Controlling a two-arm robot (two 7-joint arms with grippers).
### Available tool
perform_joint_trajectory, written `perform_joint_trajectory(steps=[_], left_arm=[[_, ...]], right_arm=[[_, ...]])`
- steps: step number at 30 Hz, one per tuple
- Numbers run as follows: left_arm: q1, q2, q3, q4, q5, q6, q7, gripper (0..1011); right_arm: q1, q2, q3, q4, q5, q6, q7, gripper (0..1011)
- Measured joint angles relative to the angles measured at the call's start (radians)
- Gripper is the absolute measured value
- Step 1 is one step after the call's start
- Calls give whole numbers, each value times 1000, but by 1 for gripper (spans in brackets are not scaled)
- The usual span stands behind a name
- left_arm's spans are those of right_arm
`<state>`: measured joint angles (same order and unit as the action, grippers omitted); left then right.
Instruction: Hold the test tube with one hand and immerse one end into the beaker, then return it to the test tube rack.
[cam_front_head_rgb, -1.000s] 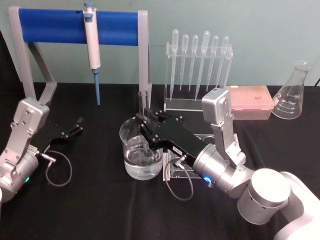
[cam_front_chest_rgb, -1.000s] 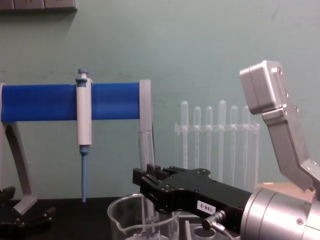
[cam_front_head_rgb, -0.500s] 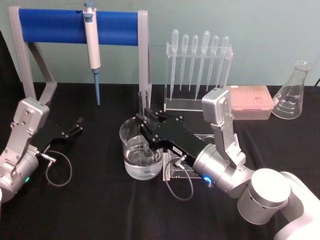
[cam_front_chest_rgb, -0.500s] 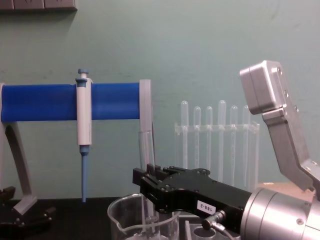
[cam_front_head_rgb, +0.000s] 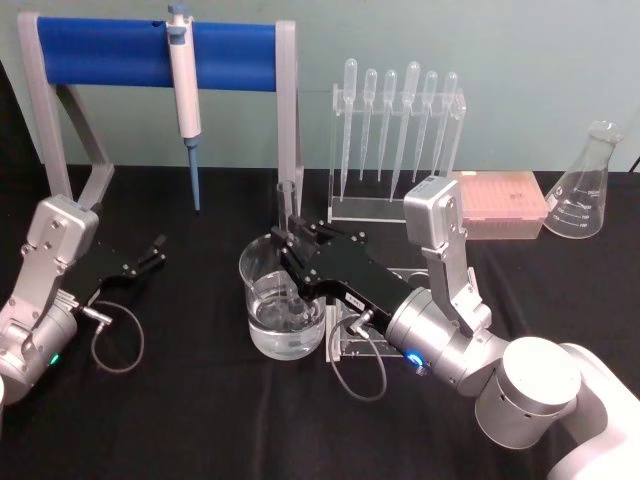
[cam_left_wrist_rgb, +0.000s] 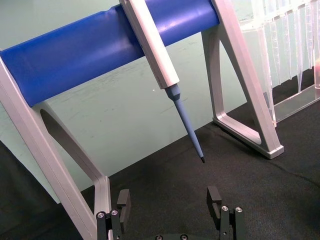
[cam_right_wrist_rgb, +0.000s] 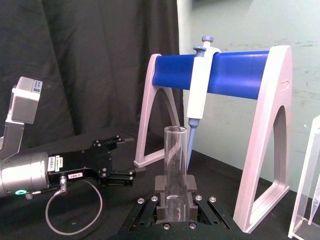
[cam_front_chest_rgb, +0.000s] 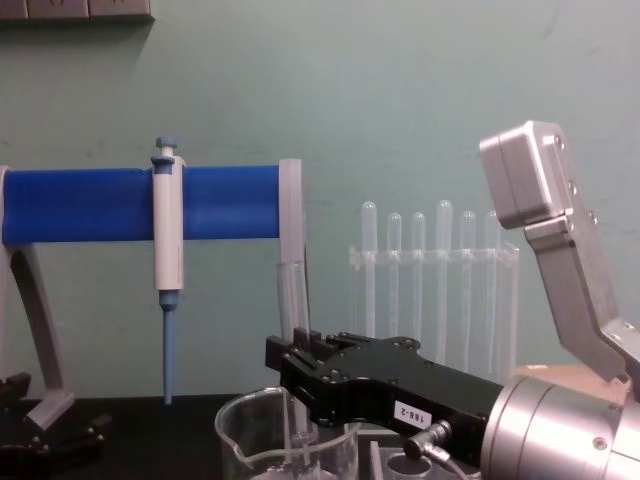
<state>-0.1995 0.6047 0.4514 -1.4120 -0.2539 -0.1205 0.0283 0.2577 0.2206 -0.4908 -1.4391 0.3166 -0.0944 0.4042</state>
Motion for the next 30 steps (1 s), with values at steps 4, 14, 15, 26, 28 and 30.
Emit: perform_joint_trajectory(steps=[4,14,15,26,28,30], left_arm=[[0,0,0,0,0,0,0,1000],[0,0,0,0,0,0,0,1000],[0,0,0,0,0,0,0,1000],[0,0,0,0,0,0,0,1000],[0,0,0,0,0,0,0,1000],[0,0,0,0,0,0,0,1000]], right_arm=[[0,0,0,0,0,0,0,238],[0,0,0,0,0,0,0,238],[0,0,0,0,0,0,0,238],[0,0,0,0,0,0,0,238],[0,0,0,0,0,0,0,238],[0,0,0,0,0,0,0,238]])
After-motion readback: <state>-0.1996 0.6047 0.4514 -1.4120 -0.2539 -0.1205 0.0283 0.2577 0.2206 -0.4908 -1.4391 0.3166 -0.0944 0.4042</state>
